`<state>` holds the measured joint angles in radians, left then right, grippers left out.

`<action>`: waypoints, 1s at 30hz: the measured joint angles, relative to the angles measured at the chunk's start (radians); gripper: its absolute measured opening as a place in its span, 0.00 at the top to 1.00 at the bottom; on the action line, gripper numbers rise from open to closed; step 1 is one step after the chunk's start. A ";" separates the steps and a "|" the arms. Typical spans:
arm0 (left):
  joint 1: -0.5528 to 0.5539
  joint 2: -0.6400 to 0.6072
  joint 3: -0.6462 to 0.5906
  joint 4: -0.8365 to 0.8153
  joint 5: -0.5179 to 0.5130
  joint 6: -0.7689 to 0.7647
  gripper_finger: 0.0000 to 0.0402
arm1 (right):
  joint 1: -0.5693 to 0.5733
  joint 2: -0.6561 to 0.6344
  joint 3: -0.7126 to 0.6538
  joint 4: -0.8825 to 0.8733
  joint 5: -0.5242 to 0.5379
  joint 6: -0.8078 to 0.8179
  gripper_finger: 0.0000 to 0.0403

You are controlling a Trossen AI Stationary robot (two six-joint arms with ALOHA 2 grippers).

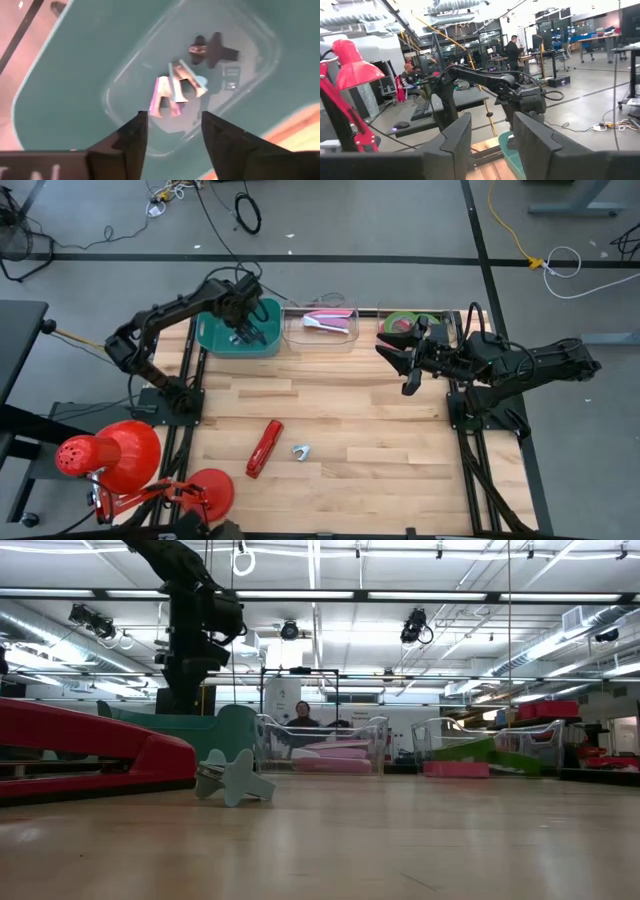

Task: Pick and place Stapler, Stapler remover, tape
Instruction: Put the blue staple remover into the blue bin

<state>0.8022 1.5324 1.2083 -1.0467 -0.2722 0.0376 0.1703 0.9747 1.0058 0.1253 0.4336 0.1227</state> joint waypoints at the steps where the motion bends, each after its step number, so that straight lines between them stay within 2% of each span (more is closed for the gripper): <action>1: -0.006 -0.004 0.000 0.000 0.004 0.000 0.51 | 0.000 0.000 0.000 0.000 0.006 0.000 0.64; 6: -0.034 -0.028 0.000 0.000 0.005 0.000 0.45 | 0.000 0.000 0.000 0.000 0.030 -0.003 0.64; 11: -0.058 -0.058 0.001 -0.004 0.023 -0.001 0.43 | 0.000 0.000 0.000 0.000 0.030 -0.007 0.64; 16: -0.092 -0.084 0.001 -0.004 0.110 -0.002 0.44 | 0.000 0.000 0.000 0.000 0.030 -0.007 0.64; 24: -0.170 -0.102 0.001 -0.002 0.192 -0.029 0.44 | 0.000 0.000 0.000 0.000 0.030 -0.008 0.64; 30: -0.242 -0.101 0.001 0.023 0.320 -0.027 0.44 | 0.000 0.000 0.000 -0.002 0.030 -0.008 0.64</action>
<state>0.5602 1.4311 1.2095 -1.0232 0.0478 0.0109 0.1703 0.9745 1.0058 0.1238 0.4641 0.1143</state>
